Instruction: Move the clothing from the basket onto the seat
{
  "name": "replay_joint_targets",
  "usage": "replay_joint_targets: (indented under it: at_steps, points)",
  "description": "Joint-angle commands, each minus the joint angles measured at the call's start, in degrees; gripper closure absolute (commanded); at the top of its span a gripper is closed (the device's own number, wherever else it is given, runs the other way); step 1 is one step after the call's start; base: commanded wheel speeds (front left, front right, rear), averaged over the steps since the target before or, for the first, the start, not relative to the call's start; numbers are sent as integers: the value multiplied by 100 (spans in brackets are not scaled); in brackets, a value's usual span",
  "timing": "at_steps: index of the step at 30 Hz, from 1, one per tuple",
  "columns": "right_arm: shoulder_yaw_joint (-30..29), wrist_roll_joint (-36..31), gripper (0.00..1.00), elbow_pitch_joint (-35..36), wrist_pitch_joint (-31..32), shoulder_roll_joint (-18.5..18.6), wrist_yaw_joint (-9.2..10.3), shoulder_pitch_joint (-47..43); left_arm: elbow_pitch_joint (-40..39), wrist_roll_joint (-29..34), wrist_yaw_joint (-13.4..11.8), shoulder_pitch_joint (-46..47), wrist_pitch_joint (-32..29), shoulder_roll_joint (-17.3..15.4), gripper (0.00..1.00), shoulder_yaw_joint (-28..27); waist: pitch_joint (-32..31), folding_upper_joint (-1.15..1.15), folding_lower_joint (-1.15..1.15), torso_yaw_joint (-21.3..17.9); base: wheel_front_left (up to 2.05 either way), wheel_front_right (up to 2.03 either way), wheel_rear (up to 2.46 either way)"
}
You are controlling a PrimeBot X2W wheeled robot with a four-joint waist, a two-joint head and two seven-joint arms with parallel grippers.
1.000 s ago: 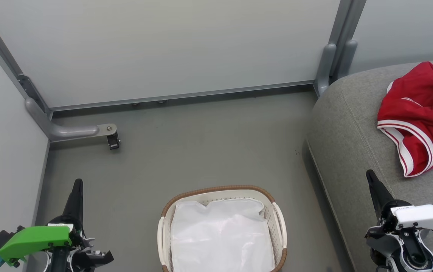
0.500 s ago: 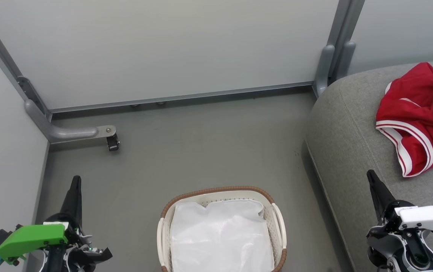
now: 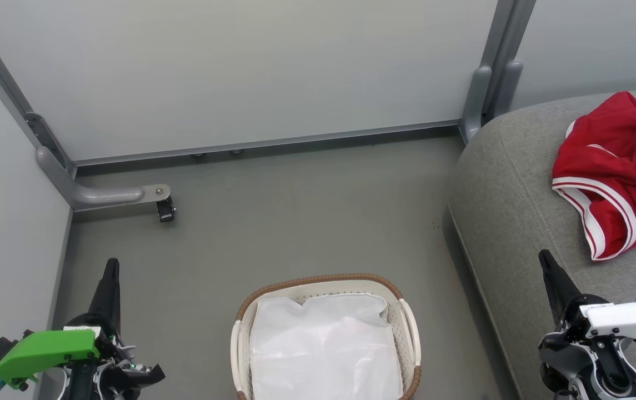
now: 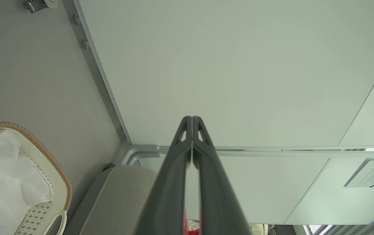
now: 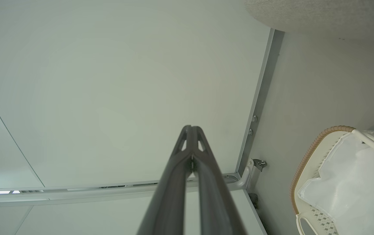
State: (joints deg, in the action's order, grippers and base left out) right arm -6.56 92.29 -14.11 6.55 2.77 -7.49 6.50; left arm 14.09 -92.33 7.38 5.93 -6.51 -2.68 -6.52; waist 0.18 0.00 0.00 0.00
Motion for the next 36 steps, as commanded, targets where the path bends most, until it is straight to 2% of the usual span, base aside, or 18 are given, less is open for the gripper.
replay_joint_targets:
  at_steps: [1,36]
  points:
    - [-11,21,100,19,19,16,0,-61,-11,-20,28,56,-22,-37,100,-13,0,0,0,0,0,0,0]
    - [-10,22,100,19,17,16,0,-61,-12,-20,29,56,-22,-37,100,-12,0,0,0,0,0,0,0]
